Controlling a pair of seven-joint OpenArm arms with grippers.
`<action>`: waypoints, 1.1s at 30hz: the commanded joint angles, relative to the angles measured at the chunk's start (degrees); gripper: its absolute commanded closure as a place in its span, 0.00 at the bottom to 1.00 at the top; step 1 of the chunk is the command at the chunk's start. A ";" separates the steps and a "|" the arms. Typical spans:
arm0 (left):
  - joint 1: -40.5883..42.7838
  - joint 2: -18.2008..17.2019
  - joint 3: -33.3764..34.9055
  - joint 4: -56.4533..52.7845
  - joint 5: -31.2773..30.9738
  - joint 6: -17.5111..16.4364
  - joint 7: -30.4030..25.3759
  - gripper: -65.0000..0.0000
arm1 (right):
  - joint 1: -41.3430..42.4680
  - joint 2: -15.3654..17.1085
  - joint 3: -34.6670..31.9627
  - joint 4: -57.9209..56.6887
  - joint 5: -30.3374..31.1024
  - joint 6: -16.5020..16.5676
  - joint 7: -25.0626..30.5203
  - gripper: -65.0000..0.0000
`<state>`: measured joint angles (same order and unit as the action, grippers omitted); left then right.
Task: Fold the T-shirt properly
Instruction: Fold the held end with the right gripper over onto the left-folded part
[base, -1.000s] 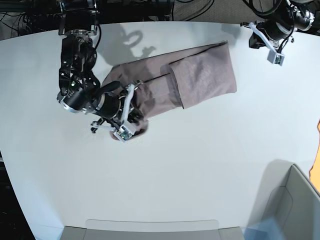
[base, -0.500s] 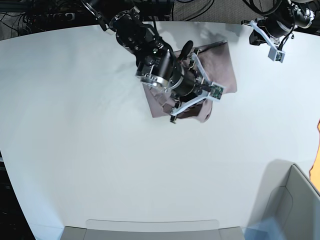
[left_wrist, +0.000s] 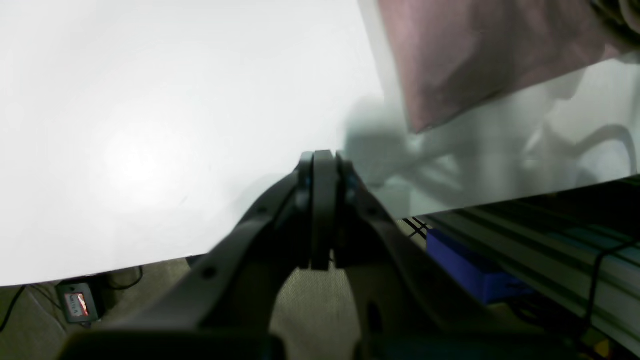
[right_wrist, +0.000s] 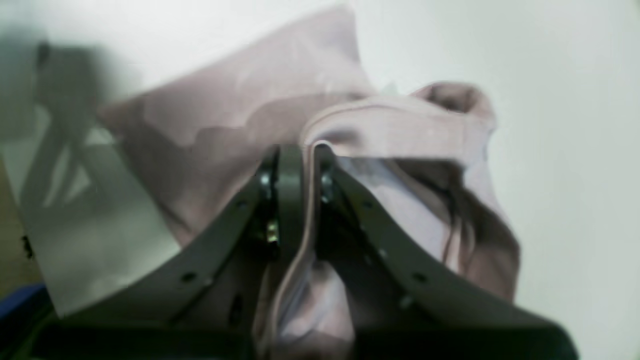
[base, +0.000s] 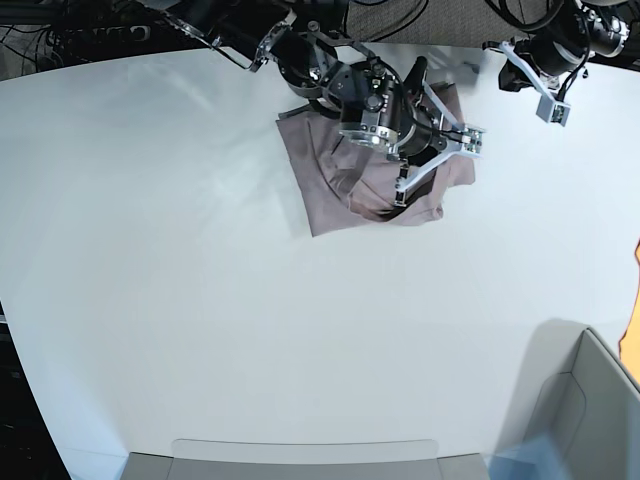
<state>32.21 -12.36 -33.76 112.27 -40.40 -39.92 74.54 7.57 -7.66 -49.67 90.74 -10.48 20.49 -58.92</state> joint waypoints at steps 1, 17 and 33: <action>0.19 -0.34 -0.13 0.92 -0.61 -0.08 -0.74 1.00 | 1.00 -1.17 -1.01 1.09 0.41 -0.67 2.08 1.00; 0.19 1.94 0.66 0.92 -0.61 -0.08 -0.74 1.00 | 5.13 -1.34 -4.97 -9.73 2.88 -0.93 12.98 0.86; 0.54 1.85 0.57 -2.33 -0.61 -0.08 -1.27 1.00 | 4.07 7.09 8.83 11.99 19.49 -0.84 15.09 0.54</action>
<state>32.47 -9.98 -32.99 109.10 -40.38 -39.92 73.67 10.94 0.05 -41.06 101.73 8.75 19.55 -44.84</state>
